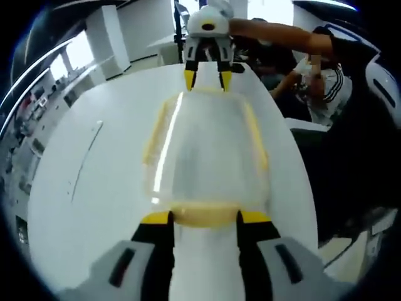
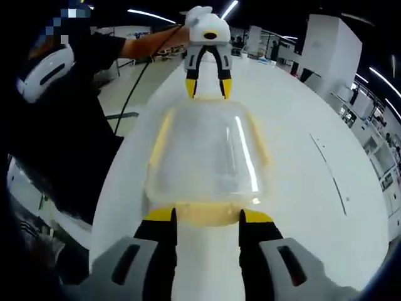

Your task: Snap each plastic latch of the storage box into its locked position after aligning the lid with the box until every specified latch is closed and the lid sits flush.

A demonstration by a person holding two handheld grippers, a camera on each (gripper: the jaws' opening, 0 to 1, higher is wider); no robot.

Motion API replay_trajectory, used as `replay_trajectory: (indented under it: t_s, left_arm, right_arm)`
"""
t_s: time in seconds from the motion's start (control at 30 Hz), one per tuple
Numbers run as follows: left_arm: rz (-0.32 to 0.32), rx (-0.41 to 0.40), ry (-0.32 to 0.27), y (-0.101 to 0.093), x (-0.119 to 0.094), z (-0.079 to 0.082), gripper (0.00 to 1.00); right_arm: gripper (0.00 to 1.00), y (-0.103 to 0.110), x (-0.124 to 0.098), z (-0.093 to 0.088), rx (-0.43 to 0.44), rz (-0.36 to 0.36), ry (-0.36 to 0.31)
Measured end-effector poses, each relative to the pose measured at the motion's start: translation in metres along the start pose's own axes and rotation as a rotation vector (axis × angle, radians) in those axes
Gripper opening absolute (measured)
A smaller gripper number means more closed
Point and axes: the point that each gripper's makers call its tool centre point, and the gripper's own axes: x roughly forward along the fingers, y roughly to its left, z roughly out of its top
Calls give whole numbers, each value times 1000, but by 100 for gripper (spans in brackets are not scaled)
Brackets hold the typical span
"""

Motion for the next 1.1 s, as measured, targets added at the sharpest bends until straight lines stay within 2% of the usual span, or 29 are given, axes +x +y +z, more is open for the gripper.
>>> replay_trajectory:
  t_s: [0.4,0.67,1.1]
  left_arm:
    - [20,-21,9,-4,-8,-17,38]
    - [31,-23,24,-9,-14,-25,38]
    - [45,-30,35,-5,-22,-36,38]
  right_arm:
    - [36,-3,8,6,-18,11,7]
    - [36,2,20,18,-29,17,4]
    - [36,0,29,26,-24,13,-7]
